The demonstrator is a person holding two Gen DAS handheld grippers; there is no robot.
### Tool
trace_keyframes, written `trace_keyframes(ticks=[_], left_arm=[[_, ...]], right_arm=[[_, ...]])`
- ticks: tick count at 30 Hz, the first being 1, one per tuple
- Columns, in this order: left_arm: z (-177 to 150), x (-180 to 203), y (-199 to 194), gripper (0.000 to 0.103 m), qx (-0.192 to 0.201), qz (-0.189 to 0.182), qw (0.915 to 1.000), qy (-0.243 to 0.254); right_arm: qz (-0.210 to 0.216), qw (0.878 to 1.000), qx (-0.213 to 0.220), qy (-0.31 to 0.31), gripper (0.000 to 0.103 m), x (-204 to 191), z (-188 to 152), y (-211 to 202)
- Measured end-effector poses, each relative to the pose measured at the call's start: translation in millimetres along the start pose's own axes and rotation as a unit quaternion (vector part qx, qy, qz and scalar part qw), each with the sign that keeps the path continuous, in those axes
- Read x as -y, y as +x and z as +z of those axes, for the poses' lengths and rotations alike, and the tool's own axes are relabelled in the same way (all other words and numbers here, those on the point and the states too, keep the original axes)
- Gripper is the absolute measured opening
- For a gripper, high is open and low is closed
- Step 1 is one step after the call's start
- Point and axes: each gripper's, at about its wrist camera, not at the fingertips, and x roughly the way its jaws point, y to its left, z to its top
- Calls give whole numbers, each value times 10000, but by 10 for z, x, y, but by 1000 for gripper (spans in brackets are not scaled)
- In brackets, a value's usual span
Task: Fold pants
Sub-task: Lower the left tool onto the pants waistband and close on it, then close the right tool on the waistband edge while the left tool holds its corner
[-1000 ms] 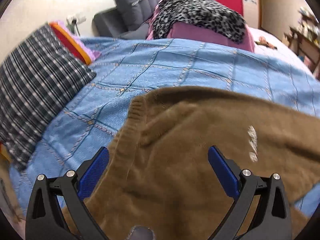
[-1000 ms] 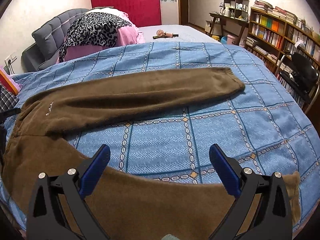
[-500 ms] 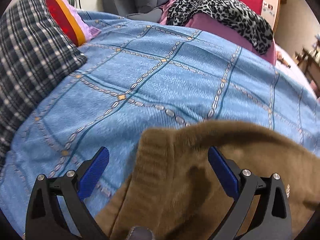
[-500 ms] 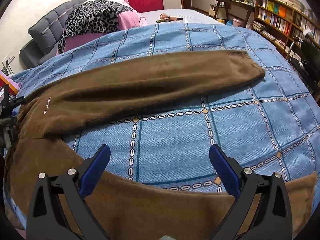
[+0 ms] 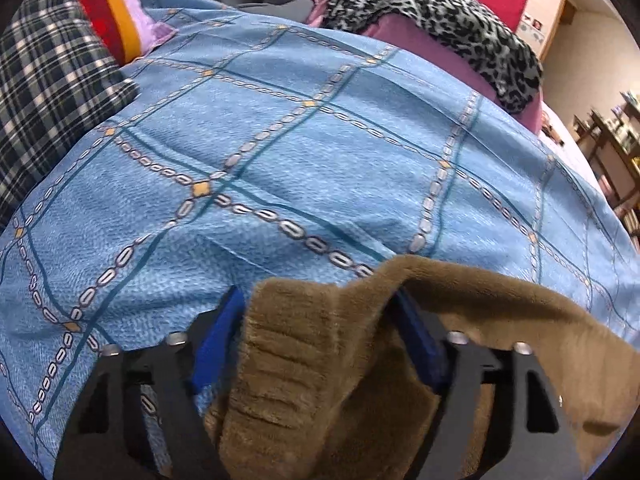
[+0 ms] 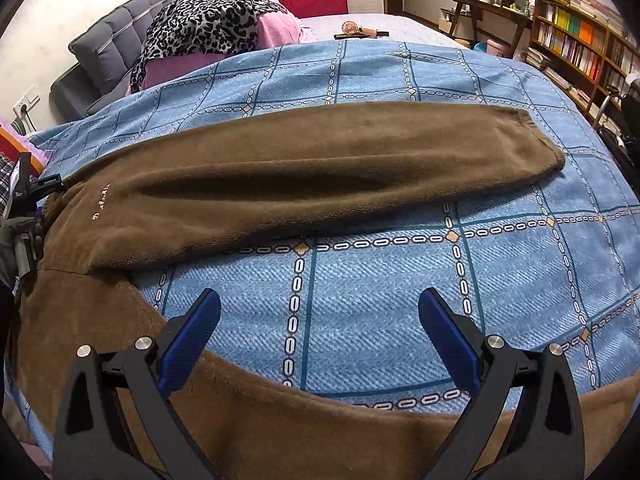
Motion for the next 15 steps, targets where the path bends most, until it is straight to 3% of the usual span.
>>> trace_keyframes(ticks=[3, 10, 15], left_arm=[[-37, 77, -56, 43, -3, -53, 9999, 156], [-181, 207, -394, 37, 437, -231, 9978, 437], [-184, 243, -645, 37, 728, -278, 9956, 528]], right_arm=[[-24, 10000, 31, 21, 100, 49, 25, 4], [-430, 9983, 347, 168, 100, 434, 310, -21], [-863, 9936, 735, 14, 100, 879, 717, 36]])
